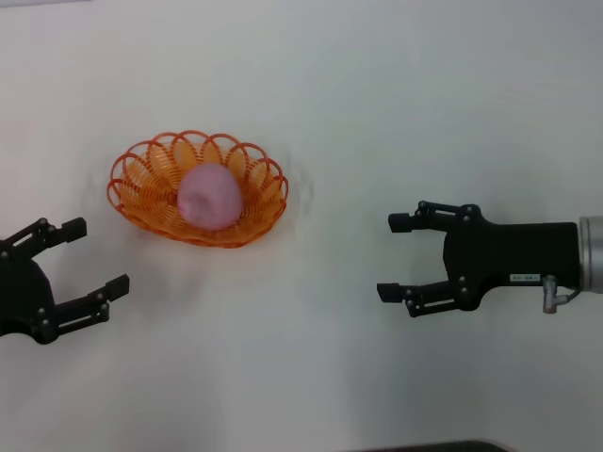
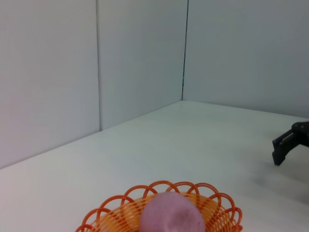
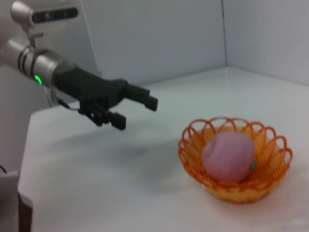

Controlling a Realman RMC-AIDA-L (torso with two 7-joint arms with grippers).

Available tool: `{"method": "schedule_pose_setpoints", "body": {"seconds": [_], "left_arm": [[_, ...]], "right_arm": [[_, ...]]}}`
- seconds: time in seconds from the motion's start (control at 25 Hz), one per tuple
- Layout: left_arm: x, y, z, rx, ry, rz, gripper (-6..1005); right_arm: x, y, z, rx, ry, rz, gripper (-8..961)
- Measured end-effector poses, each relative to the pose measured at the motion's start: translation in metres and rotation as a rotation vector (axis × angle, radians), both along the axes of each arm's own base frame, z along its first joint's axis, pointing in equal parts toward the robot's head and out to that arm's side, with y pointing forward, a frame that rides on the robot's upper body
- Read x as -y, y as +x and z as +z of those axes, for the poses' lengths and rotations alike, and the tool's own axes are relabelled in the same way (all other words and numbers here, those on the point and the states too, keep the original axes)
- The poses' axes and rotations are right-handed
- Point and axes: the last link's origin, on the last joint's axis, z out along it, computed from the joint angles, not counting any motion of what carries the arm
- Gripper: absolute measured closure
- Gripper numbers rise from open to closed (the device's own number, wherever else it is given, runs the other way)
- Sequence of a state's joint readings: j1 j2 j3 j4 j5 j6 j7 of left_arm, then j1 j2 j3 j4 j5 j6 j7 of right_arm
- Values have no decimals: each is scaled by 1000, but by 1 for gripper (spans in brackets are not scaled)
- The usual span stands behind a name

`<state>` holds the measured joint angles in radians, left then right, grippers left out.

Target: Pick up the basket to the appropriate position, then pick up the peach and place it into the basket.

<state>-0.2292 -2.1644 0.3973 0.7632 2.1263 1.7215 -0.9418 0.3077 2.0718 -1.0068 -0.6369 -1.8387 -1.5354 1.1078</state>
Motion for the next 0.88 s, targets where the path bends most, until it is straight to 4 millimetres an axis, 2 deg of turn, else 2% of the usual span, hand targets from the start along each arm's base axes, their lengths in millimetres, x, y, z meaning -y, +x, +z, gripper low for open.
{"method": "schedule_pose_setpoints", "body": {"seconds": [0.36, 0.88], "left_arm": [[5, -2, -2, 3, -12, 17, 127], [11, -5, -4, 19, -7, 34, 126]], "right_arm": [[-5, 7, -10, 52, 37, -32, -5], [-8, 8, -6, 41, 72, -27, -6]]}}
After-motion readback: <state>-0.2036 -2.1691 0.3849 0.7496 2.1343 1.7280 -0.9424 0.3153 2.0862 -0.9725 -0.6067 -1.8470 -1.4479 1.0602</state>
